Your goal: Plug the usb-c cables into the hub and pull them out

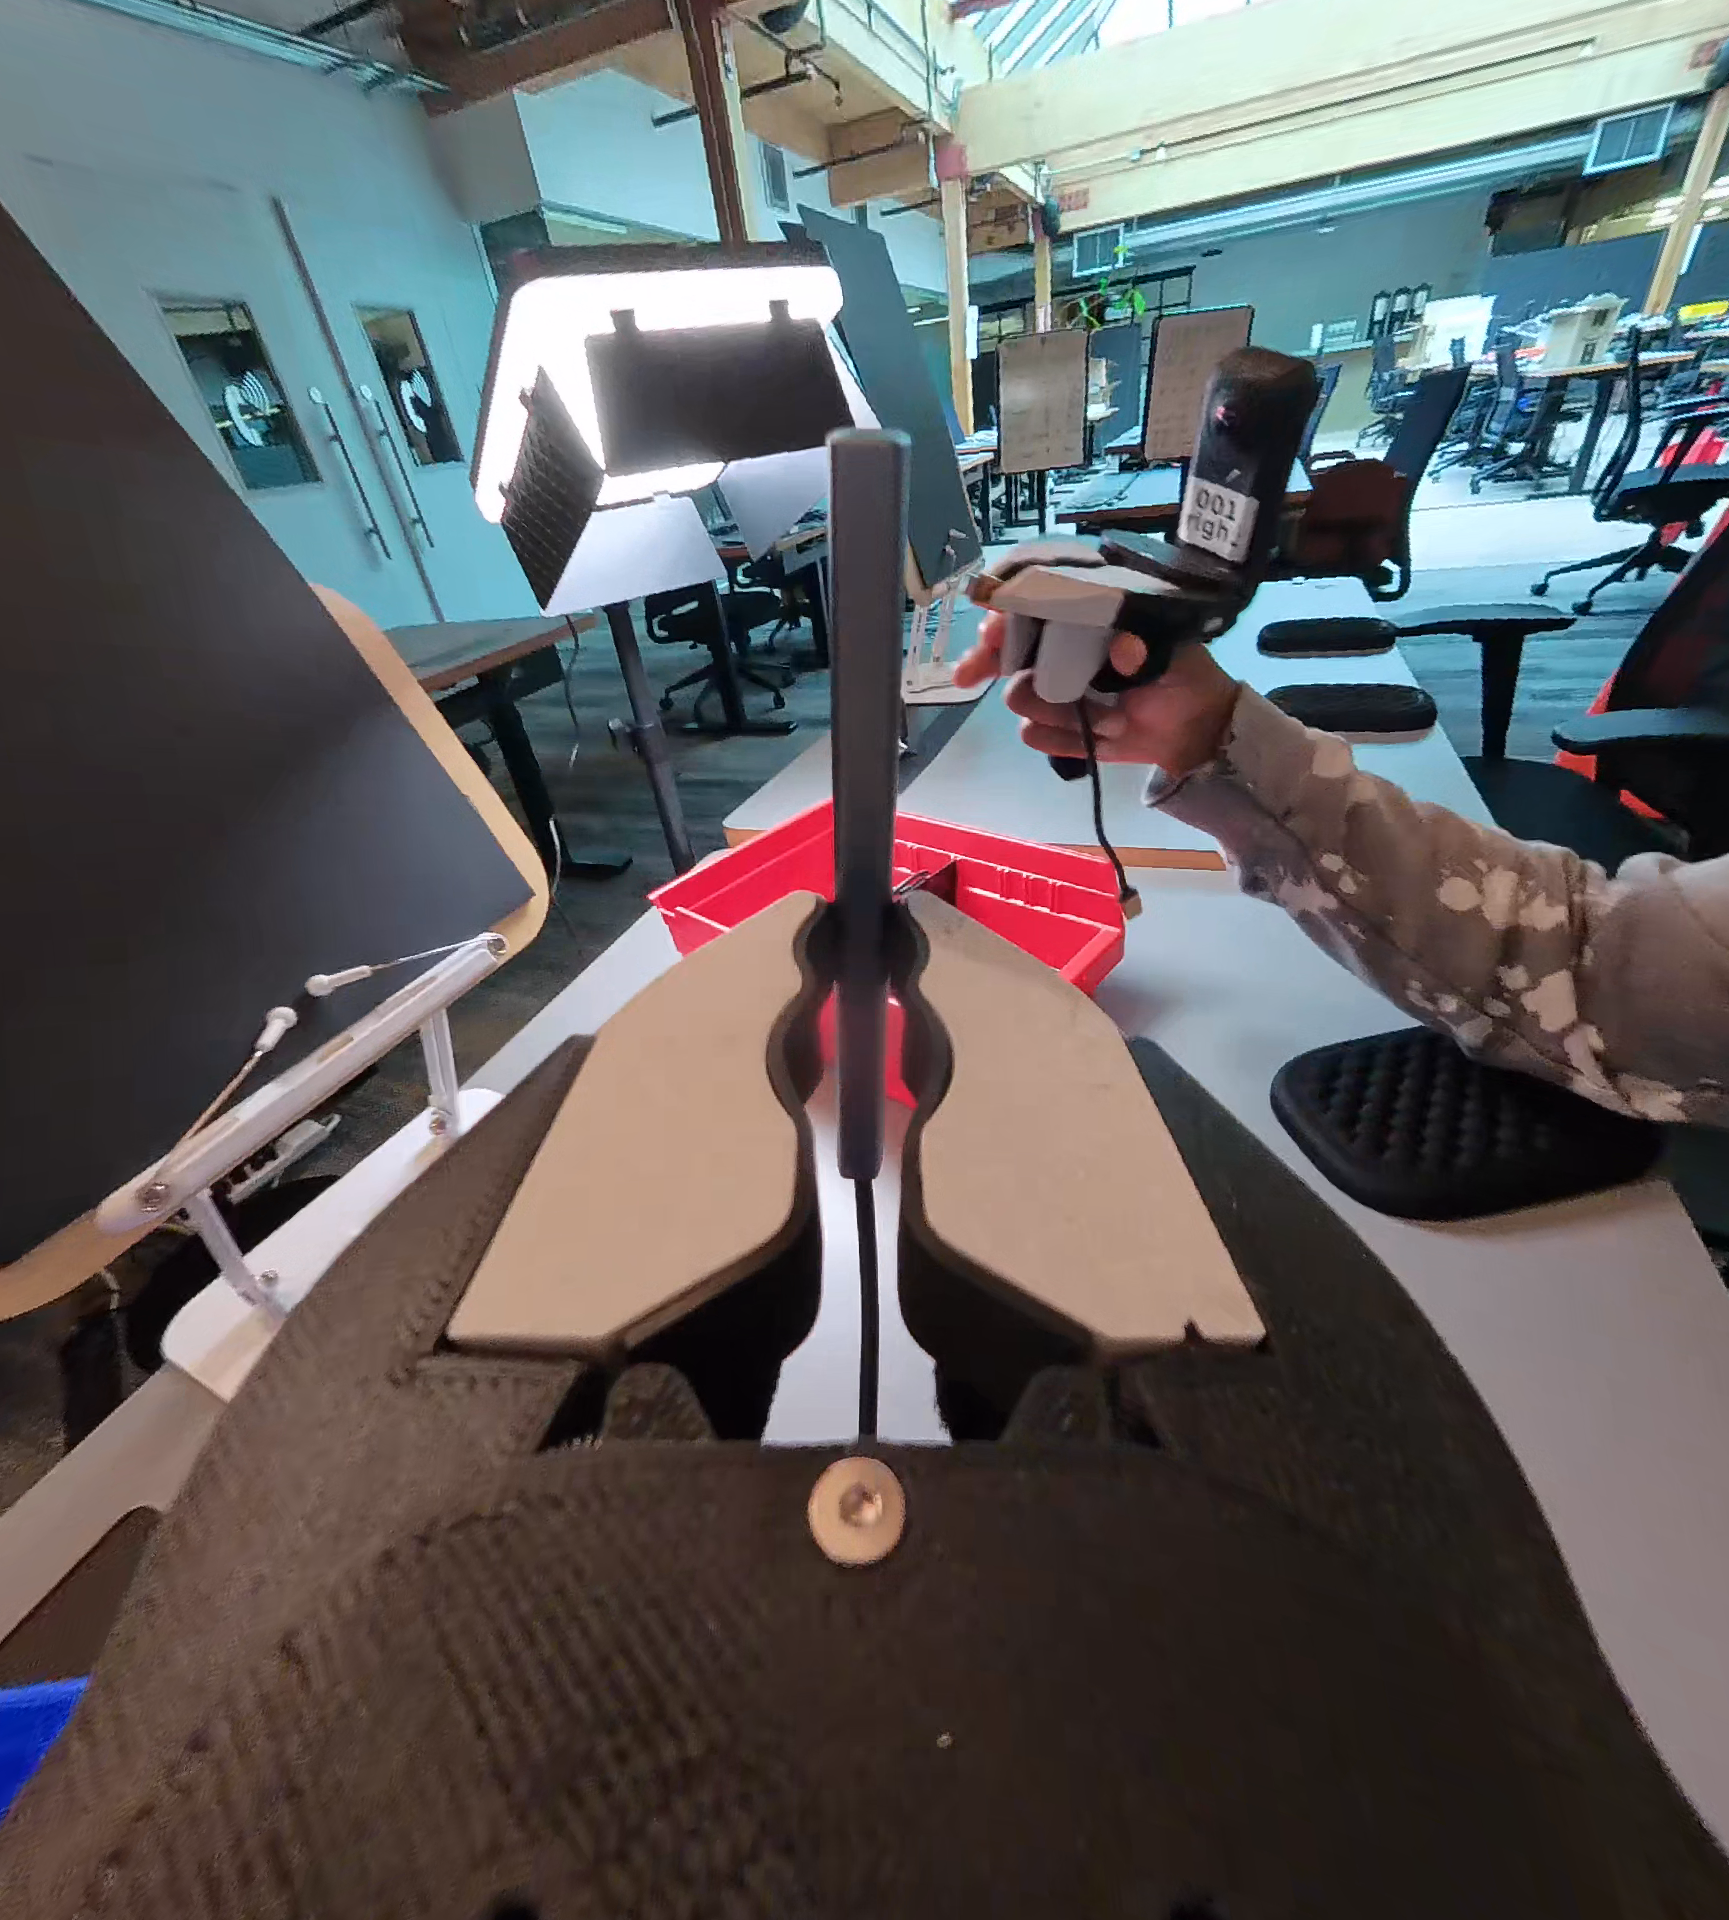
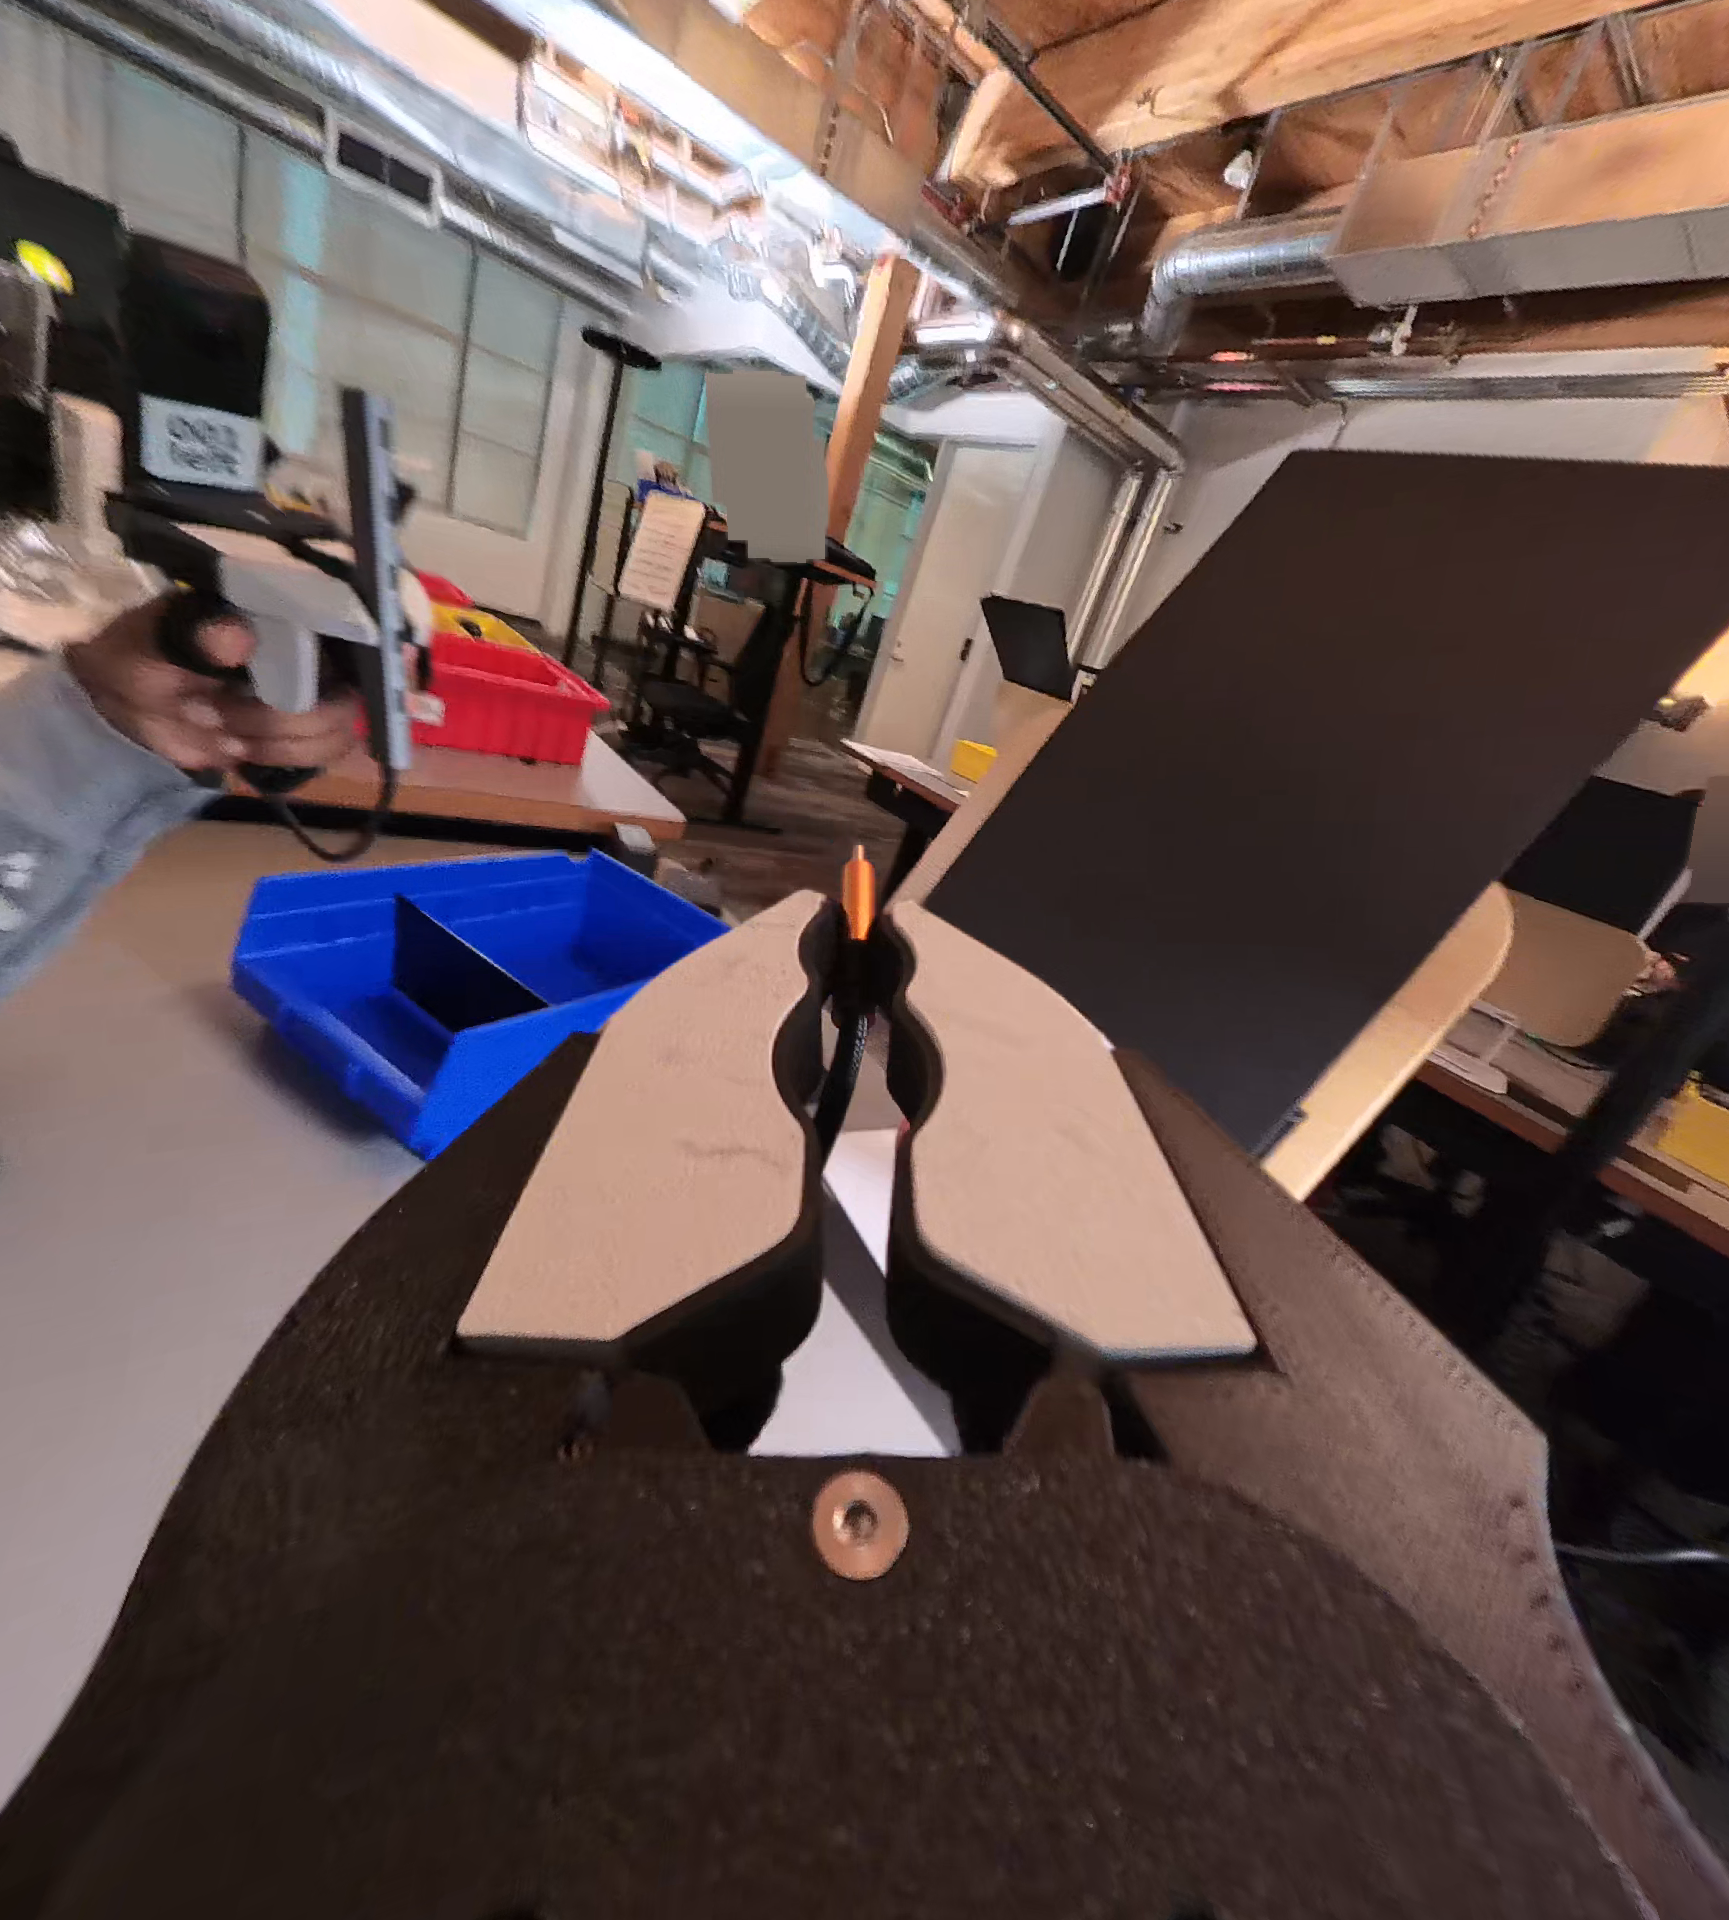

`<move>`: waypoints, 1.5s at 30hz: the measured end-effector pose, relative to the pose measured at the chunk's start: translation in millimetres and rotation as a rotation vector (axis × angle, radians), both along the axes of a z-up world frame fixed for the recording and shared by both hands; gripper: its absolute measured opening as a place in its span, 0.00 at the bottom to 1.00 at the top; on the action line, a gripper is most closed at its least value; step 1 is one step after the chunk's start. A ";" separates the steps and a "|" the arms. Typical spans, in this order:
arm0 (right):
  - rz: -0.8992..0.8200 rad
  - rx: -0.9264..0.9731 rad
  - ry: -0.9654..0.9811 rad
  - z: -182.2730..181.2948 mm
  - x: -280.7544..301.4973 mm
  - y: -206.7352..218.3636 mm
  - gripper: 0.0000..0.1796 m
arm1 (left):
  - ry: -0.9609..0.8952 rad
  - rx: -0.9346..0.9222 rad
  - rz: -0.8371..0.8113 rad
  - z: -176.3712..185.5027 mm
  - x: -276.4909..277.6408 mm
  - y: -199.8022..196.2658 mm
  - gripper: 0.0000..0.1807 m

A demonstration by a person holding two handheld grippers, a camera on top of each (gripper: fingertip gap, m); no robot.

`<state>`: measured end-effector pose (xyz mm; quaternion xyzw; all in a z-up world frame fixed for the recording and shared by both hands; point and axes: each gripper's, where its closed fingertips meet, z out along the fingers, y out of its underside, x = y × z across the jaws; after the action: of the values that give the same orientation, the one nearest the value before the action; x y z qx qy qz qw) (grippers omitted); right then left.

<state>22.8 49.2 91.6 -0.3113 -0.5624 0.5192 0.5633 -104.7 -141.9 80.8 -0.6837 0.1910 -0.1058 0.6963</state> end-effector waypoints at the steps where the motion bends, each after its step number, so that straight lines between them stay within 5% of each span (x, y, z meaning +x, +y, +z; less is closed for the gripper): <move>1: -0.023 0.025 -0.017 3.6 -6.5 6.6 0.04 | -0.007 -0.004 -0.010 -1.1 2.4 2.5 0.06; 8: -0.096 0.090 -0.147 -10.6 -32.5 47.5 0.04 | 0.028 -0.019 -0.010 -7.4 9.0 8.2 0.06; 17: -0.295 0.081 -0.675 -193.6 -19.0 87.3 0.04 | 0.037 -0.063 -0.055 -13.8 20.9 10.5 0.06; 22: -0.458 0.165 -0.950 -245.9 -4.8 111.6 0.14 | 0.062 -0.107 -0.068 -25.3 30.6 19.9 0.06; 33: -0.435 -0.006 -0.768 -158.7 -19.8 106.9 0.27 | 0.106 -0.205 -0.097 -51.4 45.7 36.3 0.06; 41: 0.072 0.067 -0.372 -73.3 -39.2 -59.8 0.21 | 0.151 -0.266 -0.130 -67.5 60.4 41.9 0.06; 45: 0.282 0.153 -0.327 -53.4 -38.4 -133.6 0.18 | 0.212 -0.311 -0.149 -80.4 70.7 43.2 0.06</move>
<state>-15.5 -84.4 38.2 -0.2659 -0.7217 0.4915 0.4085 -34.0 -98.7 0.4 -0.7744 0.2948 -0.1126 0.5485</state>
